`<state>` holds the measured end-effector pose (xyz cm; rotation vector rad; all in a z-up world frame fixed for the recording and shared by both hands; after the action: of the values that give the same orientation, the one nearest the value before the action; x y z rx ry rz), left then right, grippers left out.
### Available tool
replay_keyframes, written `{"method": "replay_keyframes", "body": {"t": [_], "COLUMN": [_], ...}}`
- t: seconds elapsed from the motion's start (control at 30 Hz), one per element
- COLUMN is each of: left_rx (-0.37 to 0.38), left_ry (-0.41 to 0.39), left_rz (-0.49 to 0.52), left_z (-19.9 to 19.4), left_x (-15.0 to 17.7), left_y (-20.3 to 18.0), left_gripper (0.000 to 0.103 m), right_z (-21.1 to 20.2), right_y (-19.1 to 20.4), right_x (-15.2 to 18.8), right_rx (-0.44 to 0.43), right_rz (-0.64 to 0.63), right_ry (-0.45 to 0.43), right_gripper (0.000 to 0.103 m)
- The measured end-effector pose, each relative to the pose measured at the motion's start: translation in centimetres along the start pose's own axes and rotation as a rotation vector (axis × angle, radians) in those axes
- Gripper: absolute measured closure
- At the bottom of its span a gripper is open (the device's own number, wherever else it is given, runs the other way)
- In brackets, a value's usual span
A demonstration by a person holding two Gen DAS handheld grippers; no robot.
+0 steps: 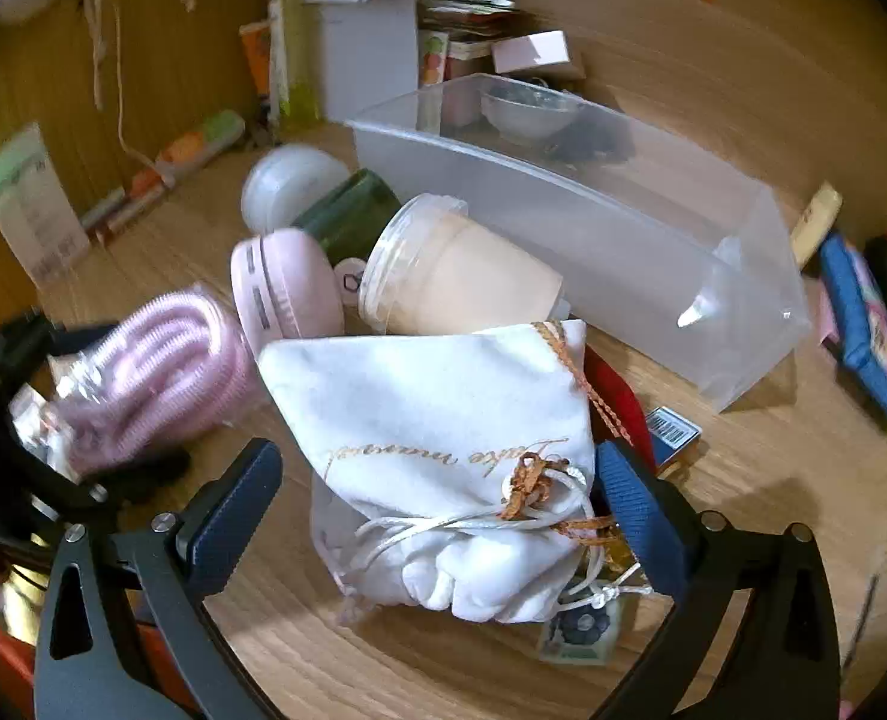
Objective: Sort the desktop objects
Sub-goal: 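Carry the white pouch in the right tool while the left tool carries the bagged pink rope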
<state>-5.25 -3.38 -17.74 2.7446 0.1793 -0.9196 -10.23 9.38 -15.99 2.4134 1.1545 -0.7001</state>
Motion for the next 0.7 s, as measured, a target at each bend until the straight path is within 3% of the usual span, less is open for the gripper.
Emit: {"method": "replay_keyframes", "body": {"t": [0.13,0.17,0.2,0.23,0.3,0.33,0.53,0.63,0.7], "left_rx": [0.009,0.011,0.012,0.017,0.02,0.022,0.032,0.057,0.081], "left_ry": [-0.008,-0.012,-0.017,-0.02,-0.023,-0.024,-0.027,-0.014,-0.001], "left_rz": [0.006,0.008,0.011,0.017,0.023,0.025,0.025,0.013,-0.003], "left_z": [0.1,0.0,-0.1,-0.2,-0.4,-0.4,-0.6,-0.7,-0.8], "left_x": [-0.2,-0.3,-0.4,-0.5,-0.7,-0.8,-0.9,-0.9,-0.9], "left_y": [0.0,-0.1,-0.2,-0.3,-0.4,-0.4,-0.4,-0.3,-0.1], "left_gripper": [0.006,0.009,0.015,0.022,0.029,0.03,0.041,0.043,0.043], "right_z": [1.1,1.5,1.7,1.8,1.4,1.1,-0.1,-1.0,-1.8], "right_y": [0.6,0.7,0.6,0.6,0.6,0.5,0.8,1.4,2.0], "right_x": [-0.1,-0.2,-0.3,-0.3,-0.6,-0.7,-1.3,-1.2,-1.5], "right_rx": [0.11,0.148,0.164,0.184,0.169,0.147,-0.024,-0.143,-0.275], "right_rz": [-0.107,-0.142,-0.16,-0.174,-0.179,-0.167,-0.071,-0.007,0.059], "right_ry": [0.041,0.05,0.057,0.061,0.06,0.058,0.064,0.061,0.057], "right_gripper": [0.002,0.006,0.018,0.024,0.032,0.038,0.045,0.045,0.045]}}
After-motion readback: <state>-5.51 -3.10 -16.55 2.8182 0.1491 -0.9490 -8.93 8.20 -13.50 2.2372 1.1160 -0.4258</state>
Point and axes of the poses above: each gripper's, at about its wrist camera, not at the fingertips, and z roughly the way its jaws point, y to its left, x to its underside, the point moved 10 cm from there along z, roughly the way its jaws point, and after that the axes turned 14 degrees about -x, right-handed, at the moved point
